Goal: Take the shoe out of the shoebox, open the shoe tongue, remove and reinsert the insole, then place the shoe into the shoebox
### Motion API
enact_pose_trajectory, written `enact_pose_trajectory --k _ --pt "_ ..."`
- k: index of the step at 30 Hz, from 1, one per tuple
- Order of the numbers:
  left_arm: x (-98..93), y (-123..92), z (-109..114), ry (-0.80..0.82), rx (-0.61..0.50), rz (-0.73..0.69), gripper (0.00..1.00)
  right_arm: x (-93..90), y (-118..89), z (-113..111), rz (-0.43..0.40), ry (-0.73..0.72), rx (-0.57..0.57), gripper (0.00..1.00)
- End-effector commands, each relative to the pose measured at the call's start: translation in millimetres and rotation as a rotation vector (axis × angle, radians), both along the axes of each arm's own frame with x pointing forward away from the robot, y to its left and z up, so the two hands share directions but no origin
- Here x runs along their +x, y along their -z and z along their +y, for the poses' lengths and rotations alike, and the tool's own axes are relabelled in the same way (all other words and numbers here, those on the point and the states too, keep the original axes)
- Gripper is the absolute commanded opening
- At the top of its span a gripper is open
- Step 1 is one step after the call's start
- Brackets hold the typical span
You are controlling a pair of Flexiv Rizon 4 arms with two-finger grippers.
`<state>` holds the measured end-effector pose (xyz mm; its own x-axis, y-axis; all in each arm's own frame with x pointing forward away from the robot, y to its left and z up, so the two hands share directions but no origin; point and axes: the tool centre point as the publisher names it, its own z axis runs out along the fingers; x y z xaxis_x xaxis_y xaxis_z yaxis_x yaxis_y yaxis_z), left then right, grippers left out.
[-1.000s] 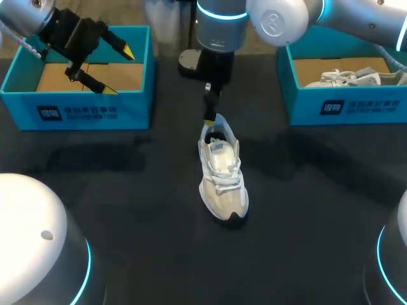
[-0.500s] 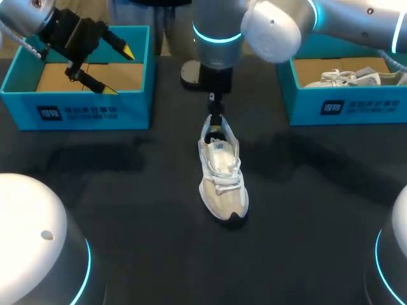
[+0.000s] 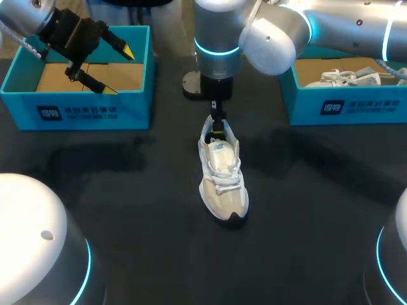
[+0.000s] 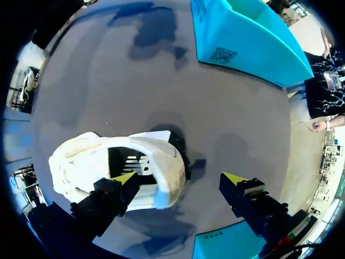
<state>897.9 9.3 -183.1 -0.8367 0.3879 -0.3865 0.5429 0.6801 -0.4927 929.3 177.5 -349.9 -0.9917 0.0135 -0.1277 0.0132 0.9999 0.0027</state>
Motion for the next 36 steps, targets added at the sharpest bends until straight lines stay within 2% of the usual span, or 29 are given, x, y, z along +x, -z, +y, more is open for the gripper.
enact_pose_trajectory --k 1,8,10,14,18,25,27,29,30,36 --pt "0.3 -1 0 0.000 0.005 0.001 1.00 10.4 15 4 0.020 -0.002 0.004 1.00" --pt "0.3 -1 0 0.000 0.005 0.001 1.00 12.7 21 2 0.030 0.005 0.001 0.98" --pt "0.3 -1 0 0.000 0.005 0.001 1.00 11.9 22 0 0.031 0.011 0.000 0.85" --pt "0.3 -1 0 0.000 0.005 0.001 1.00 11.6 25 -1 0.041 0.012 -0.002 0.72" --pt "0.3 -1 0 0.000 0.005 0.001 1.00 9.6 28 1 0.052 0.006 -0.014 0.49" --pt "0.3 -1 0 0.000 0.005 0.001 1.00 4.1 34 4 0.075 0.016 -0.017 0.43" --pt "0.3 -1 0 0.000 0.005 0.001 1.00 2.9 35 5 0.080 0.024 -0.015 0.31" --pt "0.3 -1 0 0.000 0.005 0.001 1.00 1.6 34 5 0.082 0.029 -0.016 0.13" --pt "0.3 -1 0 0.000 0.005 0.001 1.00 1.2 33 5 0.081 0.032 -0.016 0.00" --pt "0.3 -1 0 0.000 0.005 0.001 1.00 -2.0 17 3 0.075 0.050 -0.018 0.00"
